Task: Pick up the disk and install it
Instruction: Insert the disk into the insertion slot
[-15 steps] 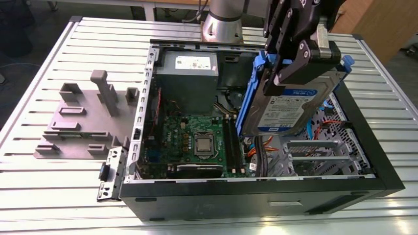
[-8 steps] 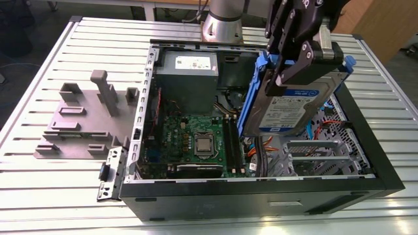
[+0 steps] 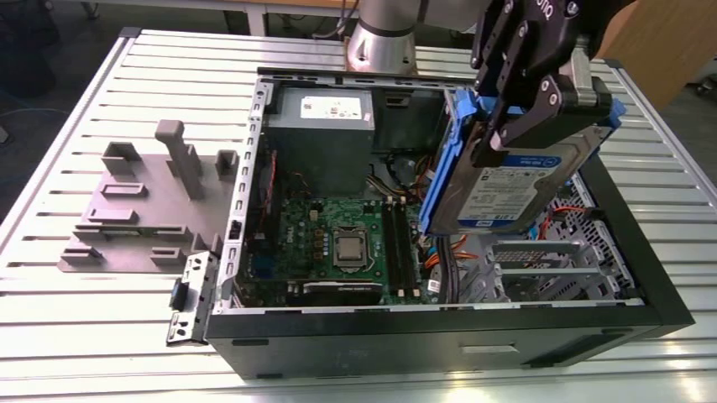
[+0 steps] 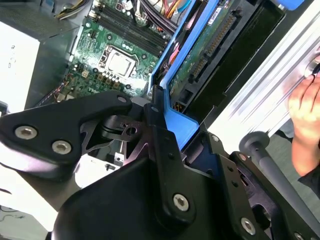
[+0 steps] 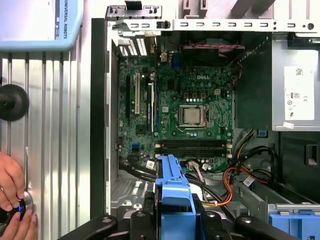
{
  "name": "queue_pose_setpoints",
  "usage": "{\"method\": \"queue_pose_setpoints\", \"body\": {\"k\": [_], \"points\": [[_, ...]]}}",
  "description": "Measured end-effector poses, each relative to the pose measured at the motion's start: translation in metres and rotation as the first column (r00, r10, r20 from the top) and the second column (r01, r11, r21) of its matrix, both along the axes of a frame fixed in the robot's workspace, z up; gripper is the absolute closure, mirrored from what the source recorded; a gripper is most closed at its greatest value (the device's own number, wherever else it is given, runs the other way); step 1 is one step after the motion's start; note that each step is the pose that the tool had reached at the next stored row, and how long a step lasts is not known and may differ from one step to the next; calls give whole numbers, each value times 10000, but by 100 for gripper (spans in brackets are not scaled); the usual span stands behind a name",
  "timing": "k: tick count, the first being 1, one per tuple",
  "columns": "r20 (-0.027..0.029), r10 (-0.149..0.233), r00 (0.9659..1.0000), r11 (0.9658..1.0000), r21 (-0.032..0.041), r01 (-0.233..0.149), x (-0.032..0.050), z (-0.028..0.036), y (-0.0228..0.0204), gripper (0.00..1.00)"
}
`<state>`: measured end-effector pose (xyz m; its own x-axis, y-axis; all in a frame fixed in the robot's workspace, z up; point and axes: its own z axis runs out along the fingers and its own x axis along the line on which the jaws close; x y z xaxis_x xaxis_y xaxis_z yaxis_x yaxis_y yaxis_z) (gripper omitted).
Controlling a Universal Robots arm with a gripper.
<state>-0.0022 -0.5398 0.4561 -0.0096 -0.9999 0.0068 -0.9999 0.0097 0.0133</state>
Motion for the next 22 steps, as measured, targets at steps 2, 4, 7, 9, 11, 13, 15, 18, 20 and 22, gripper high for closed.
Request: {"method": "queue_pose_setpoints", "body": {"k": [2, 4, 7, 9, 11, 13, 15, 18, 20, 22], "points": [[0, 0, 10000, 10000, 0, 0, 14, -3, 0, 64], [0, 0, 10000, 10000, 2, 0, 37, -8, 0, 64], [0, 1, 10000, 10000, 2, -1, 93, -14, 0, 64], [0, 0, 10000, 10000, 2, 0, 124, -18, 0, 64], [0, 0, 10000, 10000, -2, 0, 142, -24, 0, 64], [1, 0, 10000, 10000, -9, 0, 152, -29, -4, 64], [0, 0, 10000, 10000, -13, 0, 163, -32, -19, 64], [0, 1, 10000, 10000, -24, -1, 176, -37, -53, 64], [0, 0, 10000, 10000, -36, 0, 187, -40, -76, 64], [1, 0, 10000, 10000, -57, 0, 205, -43, -90, 64]]}}
